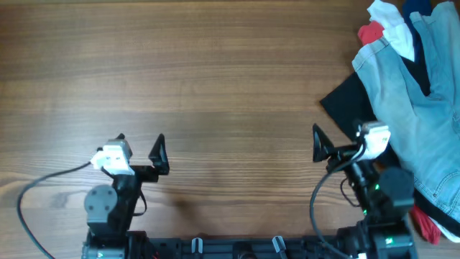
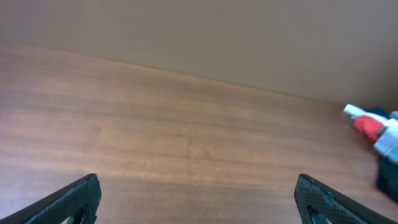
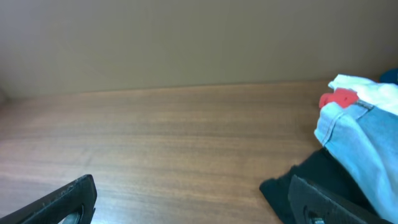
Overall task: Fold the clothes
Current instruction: 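Reach the right gripper into the clothes pile and grasp the denim shorts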
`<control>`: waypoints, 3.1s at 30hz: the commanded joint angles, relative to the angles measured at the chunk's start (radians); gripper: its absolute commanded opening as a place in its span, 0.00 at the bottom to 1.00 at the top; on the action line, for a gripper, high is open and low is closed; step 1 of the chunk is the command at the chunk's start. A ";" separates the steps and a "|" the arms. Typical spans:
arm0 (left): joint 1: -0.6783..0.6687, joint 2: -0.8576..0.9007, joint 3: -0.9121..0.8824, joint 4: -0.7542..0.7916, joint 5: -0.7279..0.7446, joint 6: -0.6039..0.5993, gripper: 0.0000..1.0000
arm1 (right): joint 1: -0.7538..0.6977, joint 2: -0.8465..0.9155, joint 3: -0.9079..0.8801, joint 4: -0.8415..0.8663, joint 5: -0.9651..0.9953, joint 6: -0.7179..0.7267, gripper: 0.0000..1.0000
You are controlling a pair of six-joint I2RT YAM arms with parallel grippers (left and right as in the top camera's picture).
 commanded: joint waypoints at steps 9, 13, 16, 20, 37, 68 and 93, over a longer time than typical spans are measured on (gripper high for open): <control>-0.006 0.480 0.477 -0.334 0.041 -0.013 1.00 | 0.005 0.459 0.526 -0.428 -0.061 -0.092 1.00; -0.006 0.624 0.608 -0.473 0.090 -0.013 1.00 | 0.005 0.594 0.678 -0.624 -0.031 -0.158 1.00; -0.006 0.704 0.692 -0.578 0.107 -0.013 1.00 | 0.004 0.672 0.724 -0.678 -0.019 -0.180 1.00; -0.006 0.745 0.735 -0.626 0.200 -0.013 1.00 | 0.004 0.735 0.724 -0.676 -0.037 -0.181 1.00; -0.006 0.745 0.735 -0.605 0.154 -0.013 1.00 | -0.169 1.136 0.721 -0.266 0.271 -0.056 1.00; -0.006 0.745 0.735 -0.608 0.158 -0.013 0.90 | -0.300 1.448 0.719 -0.101 0.380 -0.005 0.52; -0.006 0.745 0.734 -0.618 0.158 -0.013 0.94 | -0.300 1.480 0.720 -0.060 0.429 -0.002 0.04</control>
